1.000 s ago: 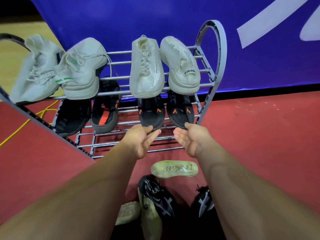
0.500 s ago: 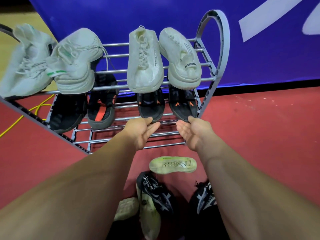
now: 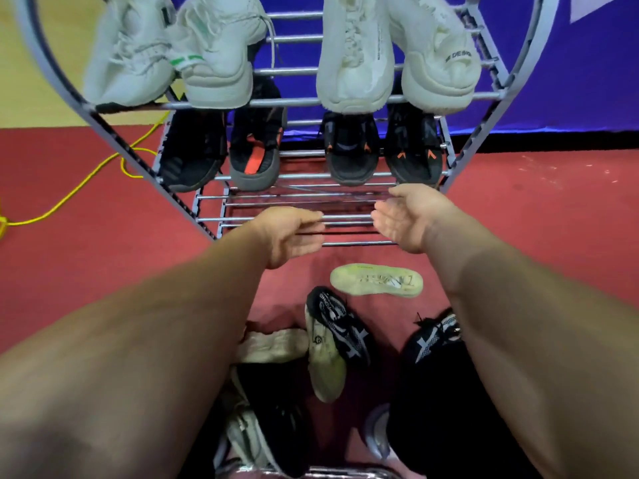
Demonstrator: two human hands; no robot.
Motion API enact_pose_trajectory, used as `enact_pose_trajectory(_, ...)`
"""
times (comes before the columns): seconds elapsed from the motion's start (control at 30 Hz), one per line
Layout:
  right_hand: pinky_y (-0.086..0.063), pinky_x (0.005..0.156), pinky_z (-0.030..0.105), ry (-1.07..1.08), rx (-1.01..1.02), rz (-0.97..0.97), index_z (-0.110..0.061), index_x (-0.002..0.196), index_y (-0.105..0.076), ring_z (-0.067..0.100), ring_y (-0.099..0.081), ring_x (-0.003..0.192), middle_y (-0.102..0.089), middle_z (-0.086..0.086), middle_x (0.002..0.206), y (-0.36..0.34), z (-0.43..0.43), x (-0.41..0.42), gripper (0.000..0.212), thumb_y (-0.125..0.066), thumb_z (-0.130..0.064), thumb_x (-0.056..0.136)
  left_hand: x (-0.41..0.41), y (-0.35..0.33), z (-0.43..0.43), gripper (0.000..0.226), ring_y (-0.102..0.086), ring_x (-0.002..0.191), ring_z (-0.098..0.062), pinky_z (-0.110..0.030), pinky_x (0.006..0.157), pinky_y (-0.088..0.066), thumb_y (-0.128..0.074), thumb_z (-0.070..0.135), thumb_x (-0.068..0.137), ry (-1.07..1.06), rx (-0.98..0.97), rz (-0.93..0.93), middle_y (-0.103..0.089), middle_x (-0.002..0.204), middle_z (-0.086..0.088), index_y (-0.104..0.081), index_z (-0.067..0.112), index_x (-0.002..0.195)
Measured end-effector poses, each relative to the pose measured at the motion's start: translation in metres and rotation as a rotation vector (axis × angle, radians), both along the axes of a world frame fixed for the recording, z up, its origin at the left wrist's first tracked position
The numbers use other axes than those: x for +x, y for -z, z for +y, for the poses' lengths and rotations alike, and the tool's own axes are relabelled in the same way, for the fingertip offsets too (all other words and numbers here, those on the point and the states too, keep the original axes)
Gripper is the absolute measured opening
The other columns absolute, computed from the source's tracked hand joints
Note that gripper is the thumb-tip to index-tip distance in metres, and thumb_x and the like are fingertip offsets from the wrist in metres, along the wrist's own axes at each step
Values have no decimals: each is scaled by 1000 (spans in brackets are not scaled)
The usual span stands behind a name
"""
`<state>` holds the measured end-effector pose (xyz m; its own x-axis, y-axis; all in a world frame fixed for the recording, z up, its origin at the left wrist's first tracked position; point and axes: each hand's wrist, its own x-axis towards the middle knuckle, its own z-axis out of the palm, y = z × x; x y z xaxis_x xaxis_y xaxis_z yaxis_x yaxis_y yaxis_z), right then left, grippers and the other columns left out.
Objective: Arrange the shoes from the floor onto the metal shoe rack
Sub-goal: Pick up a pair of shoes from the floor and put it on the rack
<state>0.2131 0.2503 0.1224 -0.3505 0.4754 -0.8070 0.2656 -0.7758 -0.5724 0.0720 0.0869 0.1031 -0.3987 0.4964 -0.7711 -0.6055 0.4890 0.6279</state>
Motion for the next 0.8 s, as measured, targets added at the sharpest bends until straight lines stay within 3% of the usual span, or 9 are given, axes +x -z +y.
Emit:
enact_pose_trajectory(0.13, -58, 63, 35, -128, 59, -75, -7, 100, -64, 23, -72, 82, -74, 8, 92, 7, -28, -14, 20, -57, -25, 103, -16, 16, -63, 9, -69, 87, -21, -35, 78, -61, -62, 20, 99, 10, -128, 91, -71, 107, -6, -66, 13, 101)
enact_pose_trajectory(0.2, -58, 61, 33, -224, 134, -127, -10, 94, -63, 22, -72, 81, -73, 8, 94, 10, -46, -28, 18, -56, -24, 103, -28, 31, -98, 8, -67, 80, -24, -38, 73, -61, -62, 18, 98, -31, -183, 128, -68, 102, -10, -66, 11, 97)
enact_pose_trajectory(0.33, -64, 68, 37, -451, 251, -201, -9, 115, -65, 25, -74, 85, -73, 9, 102, 30, -87, -56, 21, -58, -23, 101, -45, 55, -159, 9, -63, 69, -25, -29, 55, -54, -58, 11, 97, -119, -326, 205, -66, 99, -14, -64, 6, 101)
enact_pose_trajectory(0.43, -64, 83, 41, -647, 284, -244, -8, 118, -62, 26, -74, 92, -72, 10, 106, 50, -119, -75, 23, -60, -23, 101, -49, 69, -195, 8, -62, 65, -27, -35, 62, -54, -58, 8, 97, -87, -390, 231, -65, 90, -15, -64, 3, 99)
enact_pose_trajectory(0.53, -63, 81, 37, -783, 271, -252, -11, 116, -62, 24, -71, 88, -71, 9, 108, 70, -148, -96, 19, -59, -23, 102, -49, 86, -231, 8, -62, 72, -30, -43, 71, -56, -62, 8, 93, 5, -457, 252, -64, 82, -19, -65, 2, 97)
enact_pose_trajectory(0.63, -63, 79, 36, -854, 250, -271, -10, 124, -63, 24, -70, 87, -70, 10, 110, 95, -174, -118, 26, -59, -24, 102, -44, 104, -260, 3, -64, 75, -24, -36, 70, -56, -61, 11, 95, -11, -459, 190, -65, 86, -12, -61, 14, 95)
enact_pose_trajectory(0.7, -62, 82, 38, -899, 236, -286, -7, 129, -61, 25, -69, 90, -70, 10, 113, 110, -191, -129, 32, -60, -24, 101, -41, 117, -274, 3, -64, 73, -21, -32, 66, -55, -58, 10, 97, -66, -442, 101, -65, 87, -11, -59, 13, 95)
enact_pose_trajectory(0.8, -61, 89, 43, -970, 205, -321, -5, 131, -59, 28, -72, 101, -69, 12, 117, 136, -211, -134, 35, -59, -24, 102, -36, 138, -284, 23, -43, 52, -16, -22, 49, -39, -51, 7, 96, -157, -415, -52, -46, 65, -6, -49, 16, 75)
